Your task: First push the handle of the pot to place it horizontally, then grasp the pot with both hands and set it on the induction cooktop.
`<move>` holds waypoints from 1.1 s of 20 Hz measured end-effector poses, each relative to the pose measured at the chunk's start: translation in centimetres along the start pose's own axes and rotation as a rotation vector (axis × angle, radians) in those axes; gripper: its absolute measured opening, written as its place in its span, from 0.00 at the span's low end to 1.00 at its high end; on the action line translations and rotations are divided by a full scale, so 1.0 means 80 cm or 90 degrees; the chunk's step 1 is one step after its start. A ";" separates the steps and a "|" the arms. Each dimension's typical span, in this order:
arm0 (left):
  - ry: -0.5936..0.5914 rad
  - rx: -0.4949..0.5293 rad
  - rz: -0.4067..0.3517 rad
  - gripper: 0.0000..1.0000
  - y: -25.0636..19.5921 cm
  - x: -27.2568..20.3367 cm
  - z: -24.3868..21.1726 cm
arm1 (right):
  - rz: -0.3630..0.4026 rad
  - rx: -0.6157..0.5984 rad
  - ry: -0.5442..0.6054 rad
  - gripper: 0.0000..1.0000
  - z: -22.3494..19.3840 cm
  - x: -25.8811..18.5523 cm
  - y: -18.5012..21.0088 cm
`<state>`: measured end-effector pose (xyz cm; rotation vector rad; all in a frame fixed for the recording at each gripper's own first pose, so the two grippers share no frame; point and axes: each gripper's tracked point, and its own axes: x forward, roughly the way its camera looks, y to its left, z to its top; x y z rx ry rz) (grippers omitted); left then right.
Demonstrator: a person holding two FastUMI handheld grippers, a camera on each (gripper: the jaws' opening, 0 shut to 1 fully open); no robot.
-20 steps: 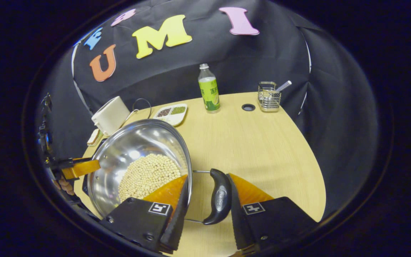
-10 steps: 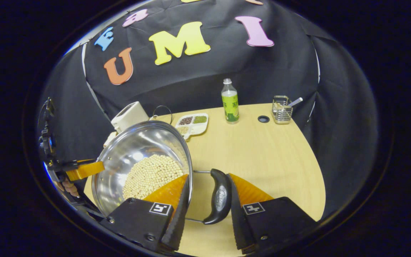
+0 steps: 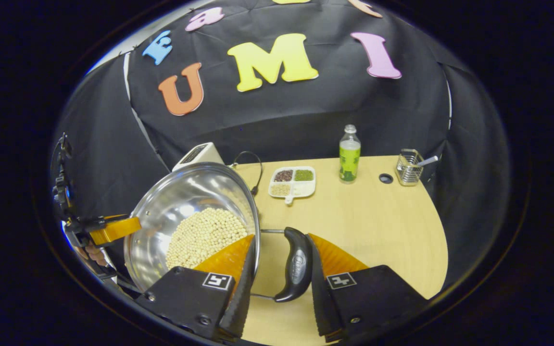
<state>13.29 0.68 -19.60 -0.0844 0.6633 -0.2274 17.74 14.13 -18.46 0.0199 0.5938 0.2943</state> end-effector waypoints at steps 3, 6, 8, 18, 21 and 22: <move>0.008 -0.019 0.007 0.52 0.034 0.009 -0.004 | 0.008 -0.010 0.002 0.55 0.007 0.023 0.031; 0.022 -0.024 0.035 0.52 0.065 0.020 -0.016 | 0.014 -0.013 0.027 0.58 -0.006 0.059 0.055; 0.038 -0.045 0.037 0.52 0.079 0.035 -0.029 | 0.015 -0.019 0.035 0.55 -0.013 0.080 0.066; 0.088 -0.029 0.080 0.52 0.142 0.122 -0.065 | 0.018 0.008 0.061 0.55 -0.058 0.198 0.082; 0.094 -0.024 0.081 0.52 0.150 0.149 -0.068 | 0.018 0.027 0.047 0.55 -0.057 0.223 0.080; 0.064 -0.013 0.084 0.52 0.153 0.155 -0.054 | 0.024 0.040 0.038 0.55 -0.058 0.230 0.079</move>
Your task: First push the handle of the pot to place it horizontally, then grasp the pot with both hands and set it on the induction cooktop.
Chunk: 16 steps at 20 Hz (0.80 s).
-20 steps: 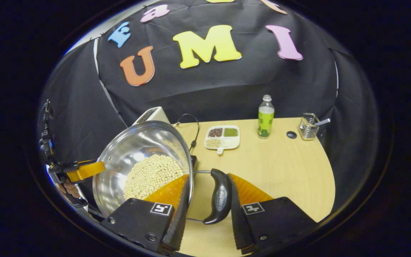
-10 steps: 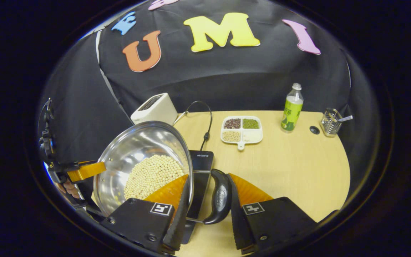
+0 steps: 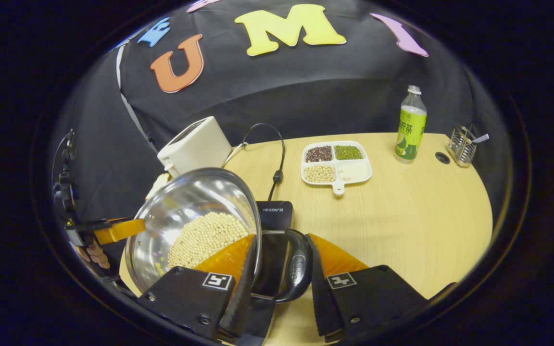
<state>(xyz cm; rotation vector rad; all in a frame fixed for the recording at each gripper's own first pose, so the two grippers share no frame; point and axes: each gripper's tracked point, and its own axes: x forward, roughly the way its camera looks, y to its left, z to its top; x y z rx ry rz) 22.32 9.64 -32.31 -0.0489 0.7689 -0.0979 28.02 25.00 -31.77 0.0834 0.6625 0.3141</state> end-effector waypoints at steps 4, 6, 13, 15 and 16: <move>-0.012 0.000 0.007 0.53 0.002 0.005 -0.003 | 0.019 0.021 -0.038 0.55 0.006 0.003 0.001; -0.021 0.009 0.007 0.53 0.001 0.010 -0.001 | 0.015 0.019 -0.041 0.58 0.005 0.002 0.000; -0.056 0.014 0.004 0.56 -0.001 0.008 0.002 | 0.063 0.064 -0.096 0.59 0.011 0.002 -0.001; -0.055 0.011 0.004 0.58 -0.003 0.006 -0.001 | 0.087 0.072 -0.103 0.58 0.013 -0.002 -0.001; -0.057 0.008 0.007 0.58 -0.004 0.005 0.000 | 0.099 0.077 -0.108 0.63 0.013 -0.005 -0.003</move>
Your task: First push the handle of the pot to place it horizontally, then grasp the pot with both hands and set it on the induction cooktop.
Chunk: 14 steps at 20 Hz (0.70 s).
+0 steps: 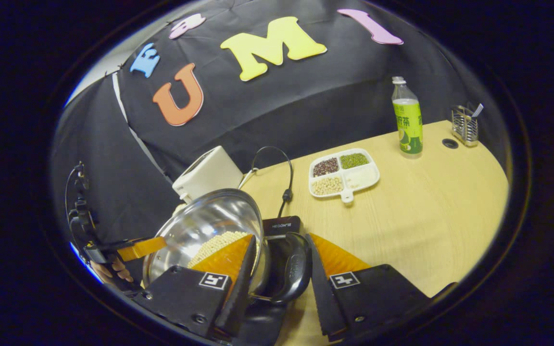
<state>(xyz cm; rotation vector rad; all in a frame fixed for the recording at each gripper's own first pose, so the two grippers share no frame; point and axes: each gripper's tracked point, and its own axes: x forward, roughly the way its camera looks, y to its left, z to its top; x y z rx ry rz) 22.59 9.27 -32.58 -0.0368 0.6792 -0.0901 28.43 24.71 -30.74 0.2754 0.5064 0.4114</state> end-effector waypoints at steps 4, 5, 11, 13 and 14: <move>-0.003 -0.011 0.006 0.59 0.001 -0.002 0.001 | -0.007 -0.025 -0.078 0.66 0.039 -0.030 -0.018; 0.000 -0.028 0.009 0.59 0.002 -0.002 0.001 | -0.014 -0.028 -0.085 0.71 0.042 -0.041 -0.022; -0.084 -0.058 0.043 0.77 0.017 -0.022 0.032 | -0.039 -0.065 -0.105 0.89 0.039 -0.124 -0.044; -0.088 -0.075 0.039 0.94 0.011 -0.035 0.031 | -0.061 -0.096 -0.126 0.95 0.037 -0.154 -0.054; -0.093 -0.067 0.046 0.95 0.011 -0.044 0.029 | -0.070 -0.110 -0.136 0.98 0.036 -0.170 -0.058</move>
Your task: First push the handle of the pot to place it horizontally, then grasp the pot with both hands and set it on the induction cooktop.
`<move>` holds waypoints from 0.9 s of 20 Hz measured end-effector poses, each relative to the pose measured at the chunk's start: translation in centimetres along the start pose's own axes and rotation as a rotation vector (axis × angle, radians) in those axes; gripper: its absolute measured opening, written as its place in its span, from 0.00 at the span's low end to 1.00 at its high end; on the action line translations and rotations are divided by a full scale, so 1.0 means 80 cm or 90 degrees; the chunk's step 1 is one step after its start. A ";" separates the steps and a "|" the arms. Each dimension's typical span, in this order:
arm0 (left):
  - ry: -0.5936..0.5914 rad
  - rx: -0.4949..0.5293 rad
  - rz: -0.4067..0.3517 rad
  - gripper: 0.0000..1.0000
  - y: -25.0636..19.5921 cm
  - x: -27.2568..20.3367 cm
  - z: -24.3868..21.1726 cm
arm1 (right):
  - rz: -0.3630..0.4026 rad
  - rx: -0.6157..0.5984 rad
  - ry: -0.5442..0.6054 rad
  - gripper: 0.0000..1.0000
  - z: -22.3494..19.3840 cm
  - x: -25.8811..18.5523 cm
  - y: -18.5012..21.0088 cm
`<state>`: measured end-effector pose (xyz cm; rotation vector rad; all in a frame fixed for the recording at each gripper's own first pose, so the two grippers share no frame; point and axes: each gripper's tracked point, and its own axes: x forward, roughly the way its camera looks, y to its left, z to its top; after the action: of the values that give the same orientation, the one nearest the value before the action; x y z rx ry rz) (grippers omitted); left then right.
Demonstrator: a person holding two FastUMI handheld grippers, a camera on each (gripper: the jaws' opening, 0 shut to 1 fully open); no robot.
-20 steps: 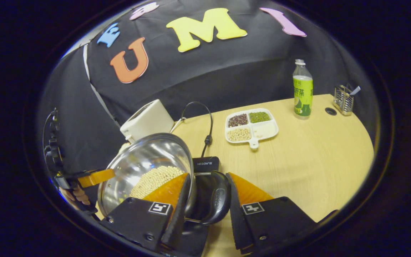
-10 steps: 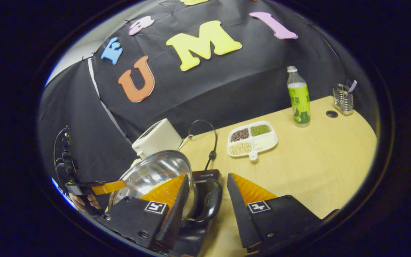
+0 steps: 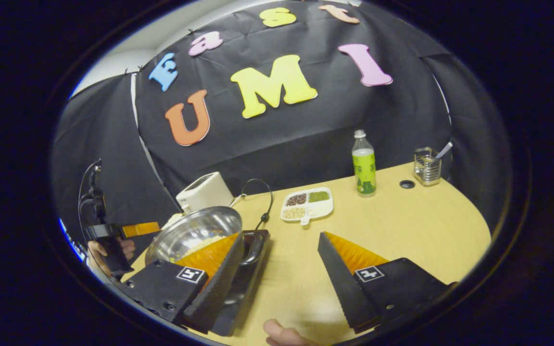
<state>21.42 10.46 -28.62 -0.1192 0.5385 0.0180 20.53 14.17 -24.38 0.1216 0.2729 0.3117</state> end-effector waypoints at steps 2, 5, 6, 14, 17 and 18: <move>-0.014 0.029 0.010 0.95 -0.004 -0.019 0.001 | -0.009 -0.013 -0.012 0.95 -0.002 -0.029 -0.005; -0.047 0.048 -0.001 0.96 -0.029 -0.059 0.012 | 0.020 0.012 -0.007 0.96 -0.019 -0.075 -0.001; -0.060 0.055 -0.004 0.96 -0.035 -0.074 0.014 | 0.021 0.021 -0.012 0.96 -0.020 -0.088 -0.004; -0.185 0.076 -0.020 0.95 -0.096 -0.203 0.052 | -0.083 0.007 -0.089 0.96 0.024 -0.171 -0.068; -0.204 0.084 -0.040 0.95 -0.127 -0.238 0.056 | -0.090 0.012 -0.105 0.98 0.037 -0.205 -0.077; -0.208 0.089 -0.040 0.95 -0.135 -0.250 0.058 | -0.092 0.014 -0.110 0.98 0.041 -0.213 -0.079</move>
<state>7.18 0.61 -13.25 0.0040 0.2077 -0.0610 7.68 2.51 -18.05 0.1494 0.1131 0.1528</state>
